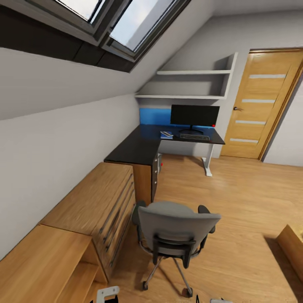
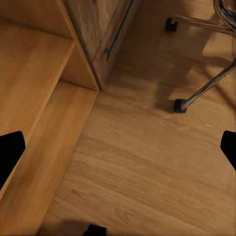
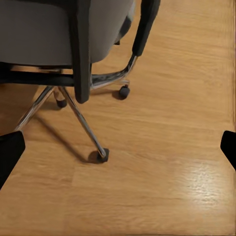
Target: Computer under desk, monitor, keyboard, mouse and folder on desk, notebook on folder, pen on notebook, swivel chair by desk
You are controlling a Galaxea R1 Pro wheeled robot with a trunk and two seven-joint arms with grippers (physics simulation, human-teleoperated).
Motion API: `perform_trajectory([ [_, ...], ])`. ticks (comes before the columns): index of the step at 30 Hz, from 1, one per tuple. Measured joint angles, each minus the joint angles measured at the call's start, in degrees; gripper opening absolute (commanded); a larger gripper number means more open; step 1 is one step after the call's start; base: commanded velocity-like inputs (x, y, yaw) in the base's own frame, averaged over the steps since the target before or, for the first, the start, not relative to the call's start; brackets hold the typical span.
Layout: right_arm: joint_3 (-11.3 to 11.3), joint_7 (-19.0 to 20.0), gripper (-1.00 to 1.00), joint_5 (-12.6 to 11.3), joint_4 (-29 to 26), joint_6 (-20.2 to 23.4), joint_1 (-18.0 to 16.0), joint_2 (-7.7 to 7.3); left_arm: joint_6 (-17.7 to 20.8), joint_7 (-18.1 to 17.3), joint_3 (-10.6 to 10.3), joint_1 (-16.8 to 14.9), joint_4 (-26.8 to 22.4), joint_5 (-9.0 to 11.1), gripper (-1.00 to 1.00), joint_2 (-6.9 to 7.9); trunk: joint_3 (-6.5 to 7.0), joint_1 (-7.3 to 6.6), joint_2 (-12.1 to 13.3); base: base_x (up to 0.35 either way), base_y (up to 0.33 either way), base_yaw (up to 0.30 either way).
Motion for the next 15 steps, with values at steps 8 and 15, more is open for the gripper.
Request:
perform_trajectory([
  [8, 0.0, 0.0, 1.0, 0.0, 0.0, 0.0, 0.0, 0.01, 0.0, 0.0, 0.0, 0.0, 0.0, 0.0, 1.0, 0.01, 0.0, 0.0, 0.0, 0.0, 0.064, -0.298],
  [15, 0.0, 0.0, 1.0, 0.0, 0.0, 0.0, 0.0, 0.01, 0.0, 0.0, 0.0, 0.0, 0.0, 0.0, 1.0, 0.02, 0.0, 0.0, 0.0, 0.0, 0.162, -0.298],
])
